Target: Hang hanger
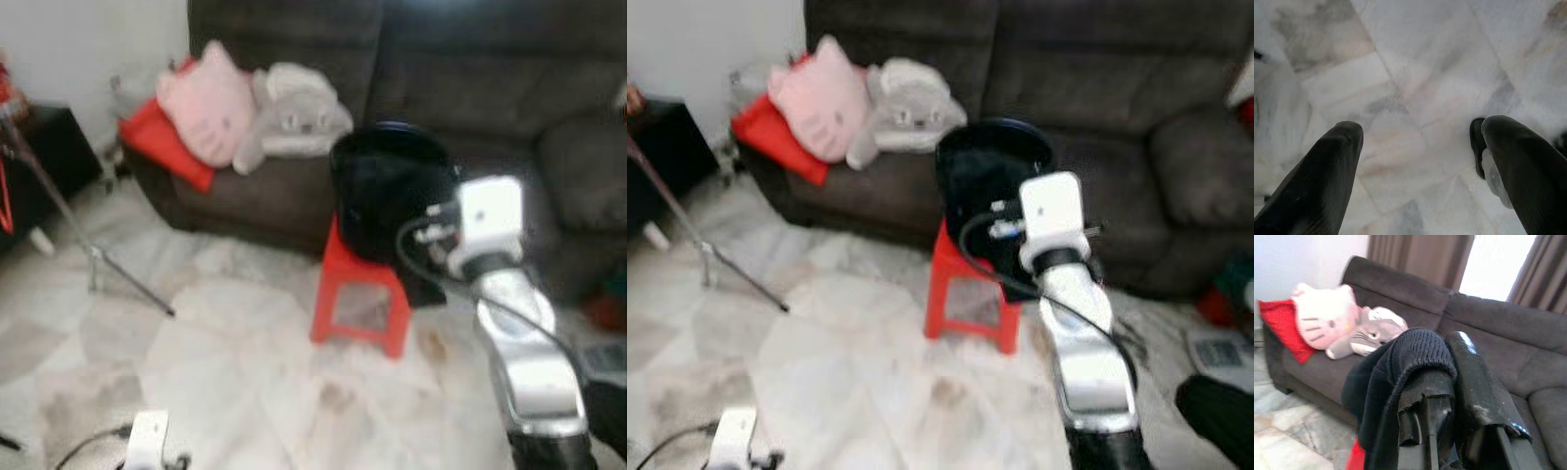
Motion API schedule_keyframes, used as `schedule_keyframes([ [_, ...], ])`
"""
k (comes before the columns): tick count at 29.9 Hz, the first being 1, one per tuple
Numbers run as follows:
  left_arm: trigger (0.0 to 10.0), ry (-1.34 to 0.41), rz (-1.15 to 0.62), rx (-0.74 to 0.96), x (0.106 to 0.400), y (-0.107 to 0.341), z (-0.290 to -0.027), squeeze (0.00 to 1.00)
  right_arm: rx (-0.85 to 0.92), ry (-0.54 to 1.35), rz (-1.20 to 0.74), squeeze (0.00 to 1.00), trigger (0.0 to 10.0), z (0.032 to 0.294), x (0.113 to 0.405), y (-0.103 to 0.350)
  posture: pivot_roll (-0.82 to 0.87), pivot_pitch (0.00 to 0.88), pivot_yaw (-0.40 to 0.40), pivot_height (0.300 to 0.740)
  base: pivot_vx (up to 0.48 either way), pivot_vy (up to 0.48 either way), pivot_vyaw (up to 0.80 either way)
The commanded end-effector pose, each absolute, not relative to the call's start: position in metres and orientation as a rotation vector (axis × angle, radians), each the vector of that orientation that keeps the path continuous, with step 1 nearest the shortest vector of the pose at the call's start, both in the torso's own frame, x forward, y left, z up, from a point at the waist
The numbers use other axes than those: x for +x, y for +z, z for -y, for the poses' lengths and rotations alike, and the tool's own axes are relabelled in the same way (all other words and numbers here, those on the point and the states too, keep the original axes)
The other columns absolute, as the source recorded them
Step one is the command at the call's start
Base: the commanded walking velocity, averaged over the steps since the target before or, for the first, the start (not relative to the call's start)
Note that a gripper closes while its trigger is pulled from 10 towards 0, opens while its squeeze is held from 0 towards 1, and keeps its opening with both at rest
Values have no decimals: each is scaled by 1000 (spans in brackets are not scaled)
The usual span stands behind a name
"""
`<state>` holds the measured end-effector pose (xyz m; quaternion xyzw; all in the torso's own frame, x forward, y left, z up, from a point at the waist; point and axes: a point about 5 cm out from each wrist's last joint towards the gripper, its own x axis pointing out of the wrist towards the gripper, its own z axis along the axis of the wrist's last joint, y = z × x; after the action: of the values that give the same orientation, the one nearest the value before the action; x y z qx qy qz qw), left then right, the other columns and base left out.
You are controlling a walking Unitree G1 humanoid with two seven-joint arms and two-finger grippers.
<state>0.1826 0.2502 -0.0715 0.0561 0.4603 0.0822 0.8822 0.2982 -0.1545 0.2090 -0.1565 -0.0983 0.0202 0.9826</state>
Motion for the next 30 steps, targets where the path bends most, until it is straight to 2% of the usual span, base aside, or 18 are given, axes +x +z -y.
schedule_keyframes([
  [1, 10000, 169, -974, 122, 179, -73, -251, 0, -316, 52, 232, 0, 10000, 151, 299, 217, -173, 11, 44, 740, -307, 0, 0],
  [8, 10000, 169, -970, 126, 179, -73, -251, 0, -310, 66, 229, 0, 10000, 148, 303, 216, -161, 5, 45, 740, -88, 0, 0],
  [14, 10000, 170, -969, 127, 179, -73, -252, 0, -258, 26, 165, 0, 10000, 155, 306, 206, -154, 2, 48, 740, 0, 0, 0],
  [16, 10000, 170, -969, 125, 179, -72, -252, 0, -177, -33, 123, 0, 10000, 163, 307, 197, -150, 0, 51, 740, 0, 0, 0],
  [22, 10000, 166, -972, 126, 178, -73, -253, 0, -92, -174, 63, 0, 10000, 181, 300, 181, -146, 0, 53, 740, 0, 0, 0],
  [27, 10000, 164, -974, 128, 178, -73, -252, 0, -108, -191, 39, 0, 10000, 187, 291, 172, -144, 0, 51, 740, 0, 0, 0],
  [30, 10000, 159, -977, 132, 177, -73, -253, 0, -147, -223, 10, 0, 10000, 201, 279, 162, -151, 0, 52, 740, 0, 0, 0],
])
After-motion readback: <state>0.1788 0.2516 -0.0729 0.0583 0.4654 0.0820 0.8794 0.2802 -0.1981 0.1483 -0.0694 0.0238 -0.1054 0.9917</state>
